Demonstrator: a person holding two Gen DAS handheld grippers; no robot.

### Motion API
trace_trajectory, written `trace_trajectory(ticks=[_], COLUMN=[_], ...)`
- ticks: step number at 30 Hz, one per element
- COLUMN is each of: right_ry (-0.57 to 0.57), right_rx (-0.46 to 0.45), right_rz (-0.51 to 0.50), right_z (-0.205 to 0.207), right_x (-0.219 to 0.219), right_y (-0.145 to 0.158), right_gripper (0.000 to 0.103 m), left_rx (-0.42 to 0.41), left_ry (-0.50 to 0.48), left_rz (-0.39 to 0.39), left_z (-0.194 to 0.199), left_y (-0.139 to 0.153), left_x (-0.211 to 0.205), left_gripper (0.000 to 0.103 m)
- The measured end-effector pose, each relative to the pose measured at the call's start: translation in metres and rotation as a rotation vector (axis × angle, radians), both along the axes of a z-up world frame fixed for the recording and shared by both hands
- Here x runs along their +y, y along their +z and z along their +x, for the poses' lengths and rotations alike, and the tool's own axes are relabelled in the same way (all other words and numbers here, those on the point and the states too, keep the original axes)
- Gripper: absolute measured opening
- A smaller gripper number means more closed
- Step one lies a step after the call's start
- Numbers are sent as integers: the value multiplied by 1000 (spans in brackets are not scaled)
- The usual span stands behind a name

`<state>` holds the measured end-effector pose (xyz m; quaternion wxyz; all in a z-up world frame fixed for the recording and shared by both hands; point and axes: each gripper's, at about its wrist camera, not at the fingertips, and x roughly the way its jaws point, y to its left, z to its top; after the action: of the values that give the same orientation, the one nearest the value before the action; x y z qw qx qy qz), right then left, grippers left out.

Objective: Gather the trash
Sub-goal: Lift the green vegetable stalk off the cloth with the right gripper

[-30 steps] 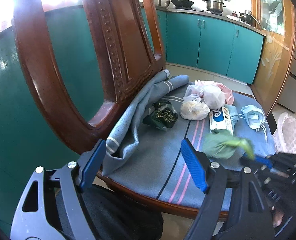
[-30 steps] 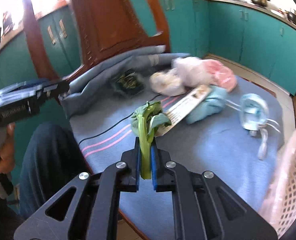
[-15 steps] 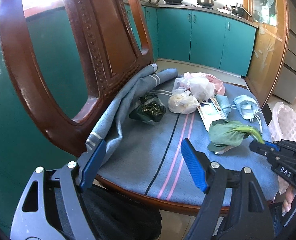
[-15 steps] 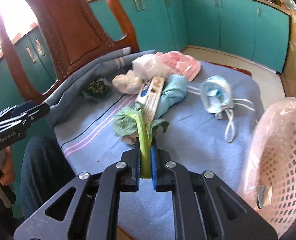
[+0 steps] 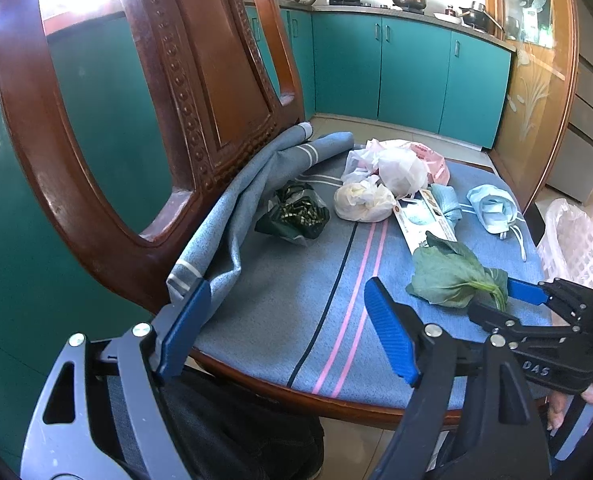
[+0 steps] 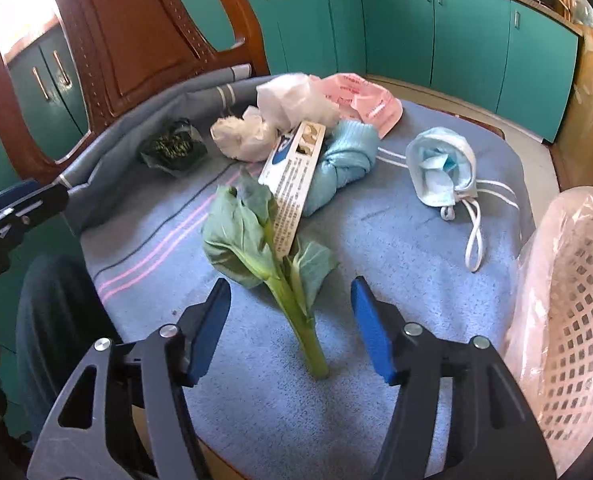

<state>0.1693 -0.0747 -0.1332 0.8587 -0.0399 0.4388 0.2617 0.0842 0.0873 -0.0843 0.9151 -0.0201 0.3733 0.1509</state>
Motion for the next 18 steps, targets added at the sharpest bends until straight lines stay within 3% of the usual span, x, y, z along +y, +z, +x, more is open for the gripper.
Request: trace_trajectory(ticks=[12, 13, 15, 18], right_ry=[15, 18, 27, 46], right_rx=[-11, -13, -7, -1], right_rz=[-51, -49, -43, -30], right_z=[3, 3, 3, 0], right_x=[20, 21, 22, 23], right_y=[-14, -14, -14, -12], right_gripper=[60, 55, 33, 19], left_rx=[10, 10, 10, 13], left_ry=[-3, -4, -3, -2], left_rz=[-3, -3, -2, -6], left_z=[-1, -1, -1, -1], left_y=[-4, -4, -4, -5], left_x=[0, 0, 0, 1], left_gripper=[81, 81, 81, 81])
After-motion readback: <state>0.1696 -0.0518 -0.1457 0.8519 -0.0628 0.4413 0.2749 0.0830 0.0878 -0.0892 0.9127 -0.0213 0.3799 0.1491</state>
